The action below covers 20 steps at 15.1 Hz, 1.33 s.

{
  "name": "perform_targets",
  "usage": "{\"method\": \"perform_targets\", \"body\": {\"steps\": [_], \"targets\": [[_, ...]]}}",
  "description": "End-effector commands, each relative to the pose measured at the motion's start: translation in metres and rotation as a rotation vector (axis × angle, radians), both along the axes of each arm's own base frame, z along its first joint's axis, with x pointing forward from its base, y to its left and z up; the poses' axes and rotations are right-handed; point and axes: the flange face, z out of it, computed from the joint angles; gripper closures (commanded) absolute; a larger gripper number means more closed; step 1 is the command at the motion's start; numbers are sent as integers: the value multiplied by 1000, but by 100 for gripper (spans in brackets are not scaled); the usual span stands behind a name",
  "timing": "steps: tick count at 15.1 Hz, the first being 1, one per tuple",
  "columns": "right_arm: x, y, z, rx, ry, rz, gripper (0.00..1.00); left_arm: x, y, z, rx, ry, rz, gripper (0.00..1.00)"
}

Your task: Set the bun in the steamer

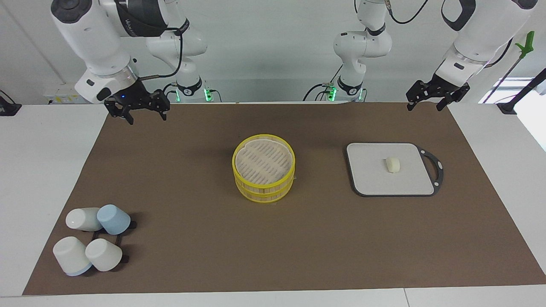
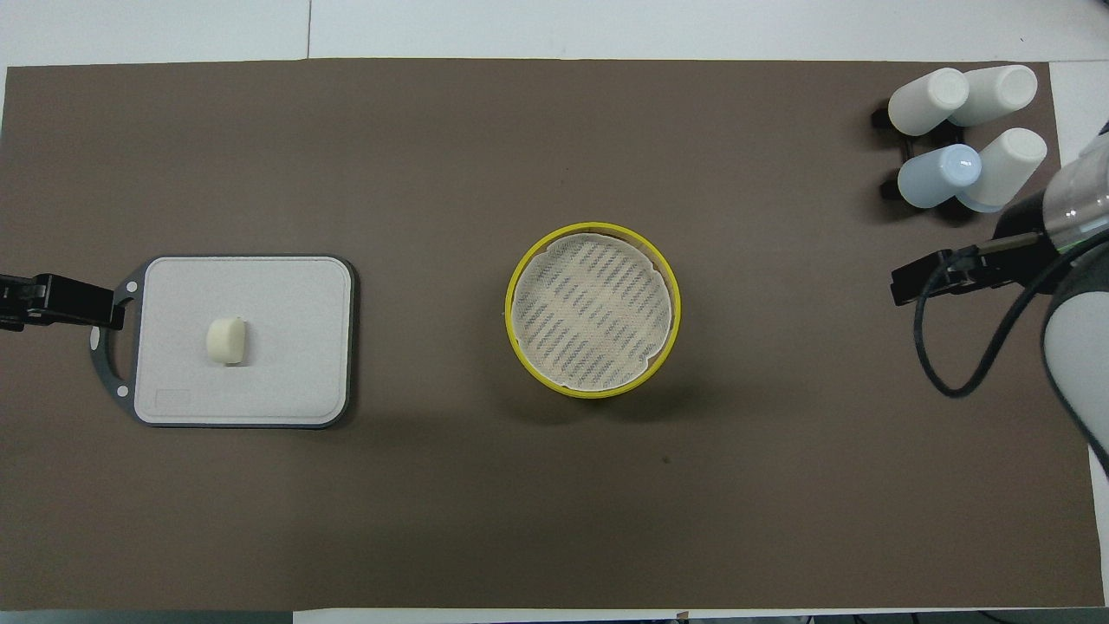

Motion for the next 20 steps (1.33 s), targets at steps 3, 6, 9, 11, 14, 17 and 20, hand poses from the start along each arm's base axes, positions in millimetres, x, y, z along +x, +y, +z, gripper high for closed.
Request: {"method": "perform_targets", "body": {"steps": [3,6,9,11,14,17,20], "targets": [[9,129,-1,56,-67,-15,0,-10,9,-31,16,-28,-6,0],[50,252,-37,63,-67,-140,0,-17,27,-93,12,-70,-17,0],[31,343,-92,-19,-114,-94,0,-18,36,-160,10,-57,-88,0],[33,379,-123,-21,-136,-147,0,-18,35,-199,14,-87,-86,0],[43,396,-165,17,-165,-148,0,-16,34,-243,19,-74,-99,0],[38,393,-191,-7,-148,-139,0,-6,34,-272,24,-98,-163,0],[33,393,-199,-4,-128,-178,0,-7,33,-287,26,-99,-188,0]]}}
